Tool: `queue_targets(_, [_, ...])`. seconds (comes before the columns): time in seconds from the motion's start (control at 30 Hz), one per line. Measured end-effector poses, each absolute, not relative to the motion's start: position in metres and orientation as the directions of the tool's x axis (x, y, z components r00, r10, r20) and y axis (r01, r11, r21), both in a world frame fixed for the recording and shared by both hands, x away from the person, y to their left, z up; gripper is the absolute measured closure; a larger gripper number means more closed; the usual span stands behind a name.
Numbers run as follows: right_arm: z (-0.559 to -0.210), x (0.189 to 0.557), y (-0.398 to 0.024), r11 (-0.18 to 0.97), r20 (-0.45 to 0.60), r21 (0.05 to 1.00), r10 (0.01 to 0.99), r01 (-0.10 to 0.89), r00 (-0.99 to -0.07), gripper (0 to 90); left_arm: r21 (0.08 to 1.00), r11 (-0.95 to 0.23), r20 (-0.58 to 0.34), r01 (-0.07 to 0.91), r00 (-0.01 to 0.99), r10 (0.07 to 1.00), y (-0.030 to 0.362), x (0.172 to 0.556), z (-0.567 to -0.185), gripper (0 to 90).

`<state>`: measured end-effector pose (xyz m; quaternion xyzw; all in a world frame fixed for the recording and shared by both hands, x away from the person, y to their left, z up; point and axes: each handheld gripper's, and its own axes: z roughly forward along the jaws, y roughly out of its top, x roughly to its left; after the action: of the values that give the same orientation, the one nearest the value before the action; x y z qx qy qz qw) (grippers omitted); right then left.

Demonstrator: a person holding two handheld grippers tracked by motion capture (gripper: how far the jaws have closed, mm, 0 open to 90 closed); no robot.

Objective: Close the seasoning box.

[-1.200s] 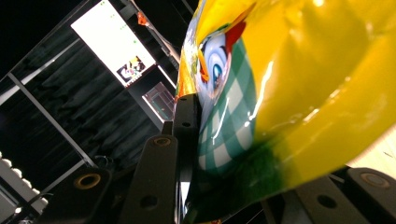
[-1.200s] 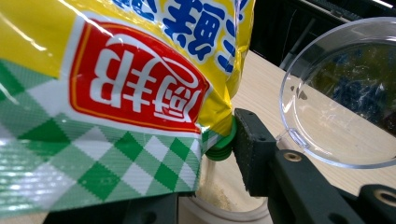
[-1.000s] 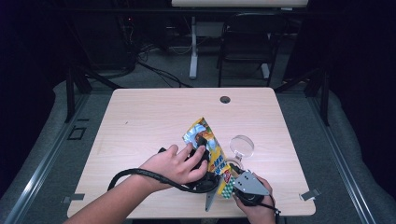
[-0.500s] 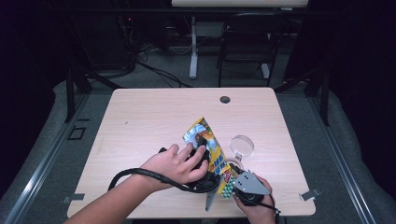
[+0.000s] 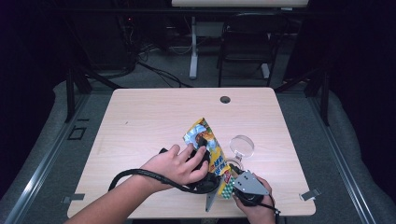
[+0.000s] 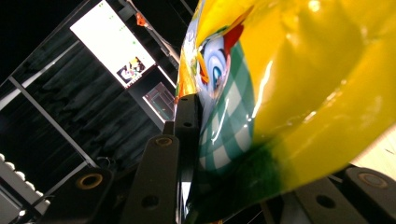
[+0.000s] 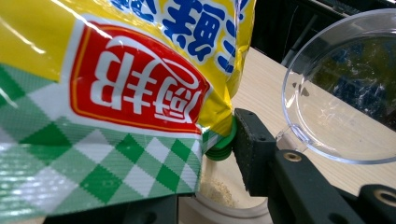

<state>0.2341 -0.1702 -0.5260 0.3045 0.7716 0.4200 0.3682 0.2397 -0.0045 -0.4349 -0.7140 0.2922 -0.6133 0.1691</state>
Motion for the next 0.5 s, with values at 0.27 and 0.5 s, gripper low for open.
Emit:
queue_targets(0.27, [-0.5265,0.2345,-0.1706,0.459,-0.308,0.873,0.779,0.163,-0.546,70.7,-0.605,-0.768,0.774,-0.211,0.07,-0.629,-0.0059,0.2393,-0.4357,76.0])
queue_targets(0.5, [-0.5274,0.2352,-0.1708,0.457,-0.303,0.874,0.78,0.168,-0.548,70.6,-0.609,-0.764,0.77,-0.211,0.076,-0.634,-0.0066,0.2397,-0.4358,76.1])
